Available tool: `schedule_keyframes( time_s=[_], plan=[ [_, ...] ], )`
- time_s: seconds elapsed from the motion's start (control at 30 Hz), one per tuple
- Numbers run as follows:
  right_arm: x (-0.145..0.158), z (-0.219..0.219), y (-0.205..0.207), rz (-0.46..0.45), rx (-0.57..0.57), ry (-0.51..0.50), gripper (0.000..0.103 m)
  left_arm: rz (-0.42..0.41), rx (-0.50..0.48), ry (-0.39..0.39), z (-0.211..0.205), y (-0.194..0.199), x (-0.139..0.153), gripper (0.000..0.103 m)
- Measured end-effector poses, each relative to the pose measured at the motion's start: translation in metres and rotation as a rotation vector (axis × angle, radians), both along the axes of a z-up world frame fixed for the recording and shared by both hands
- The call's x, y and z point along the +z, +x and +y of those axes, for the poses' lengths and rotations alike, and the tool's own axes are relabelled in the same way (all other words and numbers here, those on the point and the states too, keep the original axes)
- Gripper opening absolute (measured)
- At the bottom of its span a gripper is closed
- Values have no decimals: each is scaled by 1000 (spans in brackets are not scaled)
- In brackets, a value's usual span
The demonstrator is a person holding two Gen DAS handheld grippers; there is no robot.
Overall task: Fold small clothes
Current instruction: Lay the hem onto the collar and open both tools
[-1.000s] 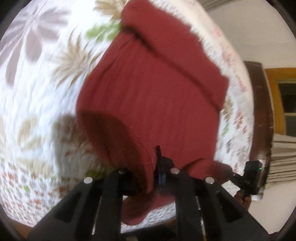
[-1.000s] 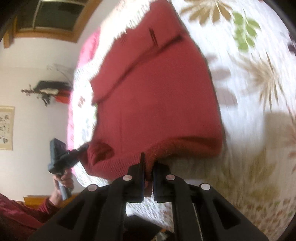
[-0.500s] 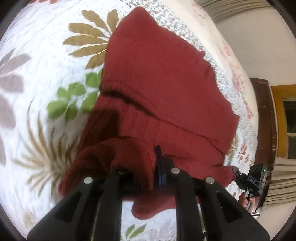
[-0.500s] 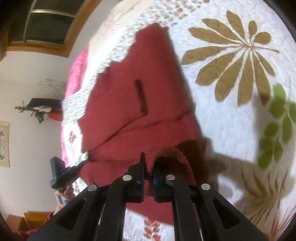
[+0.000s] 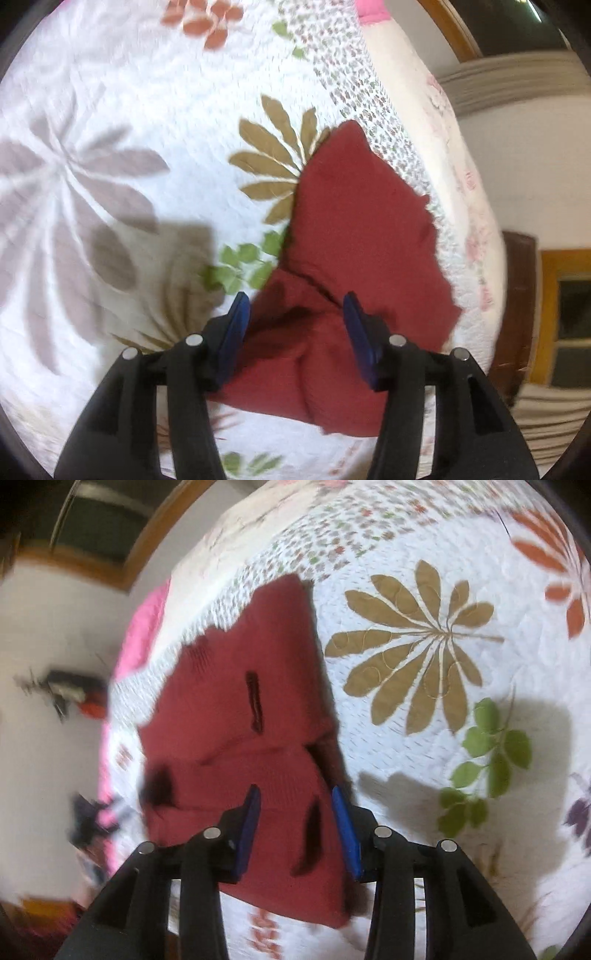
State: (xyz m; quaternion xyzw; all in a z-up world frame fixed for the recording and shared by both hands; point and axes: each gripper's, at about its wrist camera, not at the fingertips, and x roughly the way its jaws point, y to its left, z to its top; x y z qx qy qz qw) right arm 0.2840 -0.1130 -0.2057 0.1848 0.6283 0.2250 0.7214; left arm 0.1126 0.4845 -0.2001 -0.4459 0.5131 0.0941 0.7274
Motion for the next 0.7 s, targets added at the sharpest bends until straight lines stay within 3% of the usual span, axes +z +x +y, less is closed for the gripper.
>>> schedule_keyframes(
  time_s=[0.03,0.1,0.2,0.33,0.47,0.57,0.67,0.7],
  plan=[
    [1,5,-5,-13,39,-39,42,11,-54,52,-8,1,4,52],
    [0,9,-12,2,70,-22,42,26,-159,107,-26,0,9,52],
    [0,20,-28,25,116,12,42,20,-247,41,-48,-7,7,52],
    [3,36,-44,6,146,-31,42,48,-351,27,-89,0,4,53],
    [3,50,-49,-1,153,-52,43,115,-431,130,-133,21,-8,58],
    [1,52,-52,6,148,-42,45,244,-507,269,-162,32,-25,67],
    [-2,52,-52,13,132,-35,46,333,-523,283,-169,39,-53,63],
    [-3,51,-52,17,125,-33,46,349,-520,275,-168,39,-59,52]
  ],
)
